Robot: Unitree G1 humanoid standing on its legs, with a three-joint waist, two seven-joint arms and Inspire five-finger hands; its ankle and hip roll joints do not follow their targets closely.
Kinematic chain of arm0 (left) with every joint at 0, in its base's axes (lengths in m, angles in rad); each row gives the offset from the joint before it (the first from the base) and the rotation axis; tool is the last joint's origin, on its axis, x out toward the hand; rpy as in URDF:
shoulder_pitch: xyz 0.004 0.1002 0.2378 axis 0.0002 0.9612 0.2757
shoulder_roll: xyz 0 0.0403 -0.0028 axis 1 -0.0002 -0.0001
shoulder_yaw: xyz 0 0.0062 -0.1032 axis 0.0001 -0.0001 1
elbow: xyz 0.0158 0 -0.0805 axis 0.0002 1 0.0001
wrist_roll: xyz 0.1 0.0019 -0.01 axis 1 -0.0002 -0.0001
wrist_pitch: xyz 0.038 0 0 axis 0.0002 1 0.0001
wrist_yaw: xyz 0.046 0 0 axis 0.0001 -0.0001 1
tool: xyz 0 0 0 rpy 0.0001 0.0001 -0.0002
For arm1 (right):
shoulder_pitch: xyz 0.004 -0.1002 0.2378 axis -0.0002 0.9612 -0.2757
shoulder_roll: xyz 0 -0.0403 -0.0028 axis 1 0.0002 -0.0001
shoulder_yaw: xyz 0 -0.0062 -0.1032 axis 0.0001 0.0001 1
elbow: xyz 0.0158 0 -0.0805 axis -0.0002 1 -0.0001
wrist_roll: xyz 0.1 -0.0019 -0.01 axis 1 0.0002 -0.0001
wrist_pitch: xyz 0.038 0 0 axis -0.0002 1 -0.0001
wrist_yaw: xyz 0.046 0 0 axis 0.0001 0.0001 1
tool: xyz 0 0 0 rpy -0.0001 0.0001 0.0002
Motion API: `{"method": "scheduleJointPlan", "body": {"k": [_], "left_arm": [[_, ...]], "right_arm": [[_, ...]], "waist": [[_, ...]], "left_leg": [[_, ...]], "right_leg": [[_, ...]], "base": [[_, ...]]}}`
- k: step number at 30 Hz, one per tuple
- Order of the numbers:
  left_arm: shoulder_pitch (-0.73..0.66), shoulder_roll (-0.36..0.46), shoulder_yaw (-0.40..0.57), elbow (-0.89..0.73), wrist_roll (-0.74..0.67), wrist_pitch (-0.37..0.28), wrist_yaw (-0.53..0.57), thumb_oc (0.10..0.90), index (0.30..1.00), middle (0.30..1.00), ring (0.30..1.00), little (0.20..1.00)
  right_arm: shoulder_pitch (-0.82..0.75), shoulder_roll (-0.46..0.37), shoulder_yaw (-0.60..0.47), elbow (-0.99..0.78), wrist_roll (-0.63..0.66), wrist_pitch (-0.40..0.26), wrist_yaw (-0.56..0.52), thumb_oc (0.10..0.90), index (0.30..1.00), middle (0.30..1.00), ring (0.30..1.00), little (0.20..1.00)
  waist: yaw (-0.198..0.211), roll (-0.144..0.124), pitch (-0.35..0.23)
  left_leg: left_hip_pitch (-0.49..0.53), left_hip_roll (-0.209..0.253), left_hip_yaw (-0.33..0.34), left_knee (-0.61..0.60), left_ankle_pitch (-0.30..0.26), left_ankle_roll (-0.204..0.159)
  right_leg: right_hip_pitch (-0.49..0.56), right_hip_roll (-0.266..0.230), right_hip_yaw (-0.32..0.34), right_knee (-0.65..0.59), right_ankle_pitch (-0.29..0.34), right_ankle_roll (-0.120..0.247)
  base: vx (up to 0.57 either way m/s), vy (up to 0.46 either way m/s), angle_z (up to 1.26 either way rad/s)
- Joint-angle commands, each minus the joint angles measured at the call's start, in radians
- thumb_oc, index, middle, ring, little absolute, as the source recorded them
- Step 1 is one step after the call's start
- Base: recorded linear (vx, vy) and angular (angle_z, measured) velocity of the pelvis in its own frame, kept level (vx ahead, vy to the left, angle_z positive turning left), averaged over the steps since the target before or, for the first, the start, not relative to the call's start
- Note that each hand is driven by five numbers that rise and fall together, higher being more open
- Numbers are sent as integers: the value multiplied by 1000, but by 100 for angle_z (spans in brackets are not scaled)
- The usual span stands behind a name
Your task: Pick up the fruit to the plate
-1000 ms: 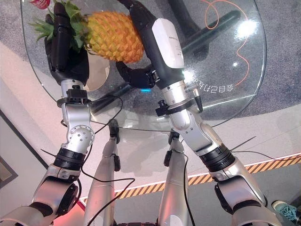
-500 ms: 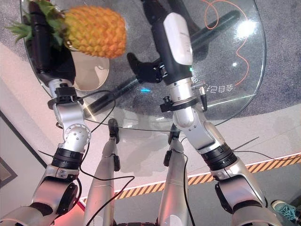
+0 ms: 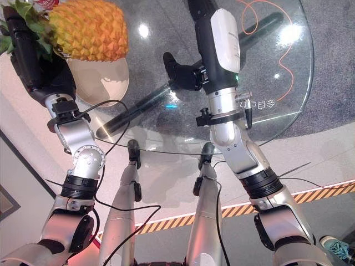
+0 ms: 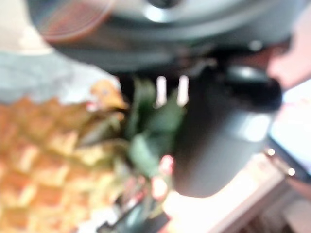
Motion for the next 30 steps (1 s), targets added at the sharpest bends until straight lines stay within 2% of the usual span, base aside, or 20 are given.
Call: {"method": "scheduleJointPlan", "body": {"k": [1, 8, 11, 20, 29, 30], "left_arm": [[-105, 74, 31, -150, 205, -128, 29, 100, 300, 300, 300, 200], [-102, 117, 49, -83, 466, -173, 228, 100, 300, 300, 300, 200], [-110, 138, 51, -60, 515, -184, 283, 100, 300, 300, 300, 200], [-150, 194, 60, 69, 551, -242, 352, 100, 300, 300, 300, 200], [-209, 234, 42, 182, 613, -272, 429, 100, 300, 300, 300, 200], [-222, 252, 33, 218, 641, -283, 466, 100, 300, 300, 300, 200]], "right_arm": [[-60, 16, -69, -51, 38, -48, -123, 800, 900, 900, 900, 900], [30, 36, -165, 70, 180, -72, -336, 800, 900, 900, 900, 900], [46, 32, -198, 104, 236, -79, -375, 800, 900, 900, 900, 900], [69, 15, -295, 281, 470, -136, -513, 800, 900, 900, 900, 900], [33, -4, -333, 489, 606, -186, -618, 800, 900, 900, 900, 900], [27, -9, -339, 562, 677, -208, -632, 800, 900, 900, 900, 900]], "waist": [[16, -41, -24], [5, -41, -24], [3, -42, -24], [-2, -44, -24], [-2, -39, -24], [-1, -38, -24]], "left_leg": [[-1, -33, 16, 77, -86, 21], [1, -27, 23, 80, -91, 21], [2, -26, 24, 79, -93, 21], [8, -20, 31, 75, -98, 18], [-2, -19, 34, 71, -89, 18], [3, -17, 33, 75, -96, 15]], "right_leg": [[63, 44, -46, -130, 63, -14], [60, 50, -40, -121, 56, -17], [60, 52, -39, -120, 55, -18], [62, 56, -43, -117, 52, -20], [53, 58, -42, -125, 63, -23], [57, 59, -42, -123, 56, -23]], "base": [[0, 0, 0], [0, 11, 0], [0, 0, 0], [0, 0, 0], [0, 0, 0], [0, 0, 0]]}}
